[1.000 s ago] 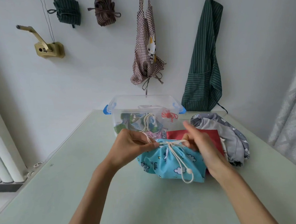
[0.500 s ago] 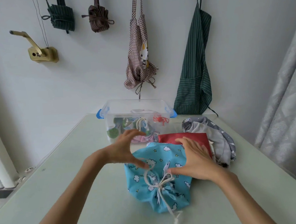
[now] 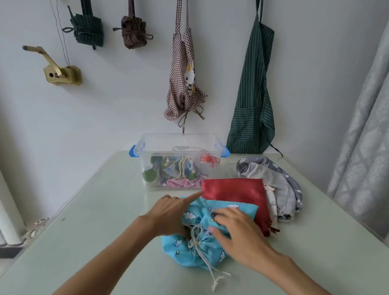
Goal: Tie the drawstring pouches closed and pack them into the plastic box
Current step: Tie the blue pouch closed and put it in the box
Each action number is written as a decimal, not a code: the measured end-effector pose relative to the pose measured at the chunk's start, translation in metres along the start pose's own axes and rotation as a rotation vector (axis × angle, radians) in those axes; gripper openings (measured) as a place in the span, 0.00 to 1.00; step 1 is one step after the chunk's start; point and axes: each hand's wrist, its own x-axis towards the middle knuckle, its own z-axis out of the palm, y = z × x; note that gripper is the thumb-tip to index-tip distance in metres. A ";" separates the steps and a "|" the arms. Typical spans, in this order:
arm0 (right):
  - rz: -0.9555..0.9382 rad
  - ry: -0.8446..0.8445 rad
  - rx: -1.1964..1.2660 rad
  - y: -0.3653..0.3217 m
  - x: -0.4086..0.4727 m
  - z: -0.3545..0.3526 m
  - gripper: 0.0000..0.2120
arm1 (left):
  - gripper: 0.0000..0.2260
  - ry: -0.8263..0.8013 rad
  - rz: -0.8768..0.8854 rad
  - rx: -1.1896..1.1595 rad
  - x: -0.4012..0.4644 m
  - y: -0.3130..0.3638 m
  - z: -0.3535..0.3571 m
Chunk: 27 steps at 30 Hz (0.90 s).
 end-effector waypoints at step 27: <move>0.044 0.131 0.337 0.007 0.150 -0.152 0.11 | 0.17 0.179 -0.314 -0.844 0.053 -0.067 -0.180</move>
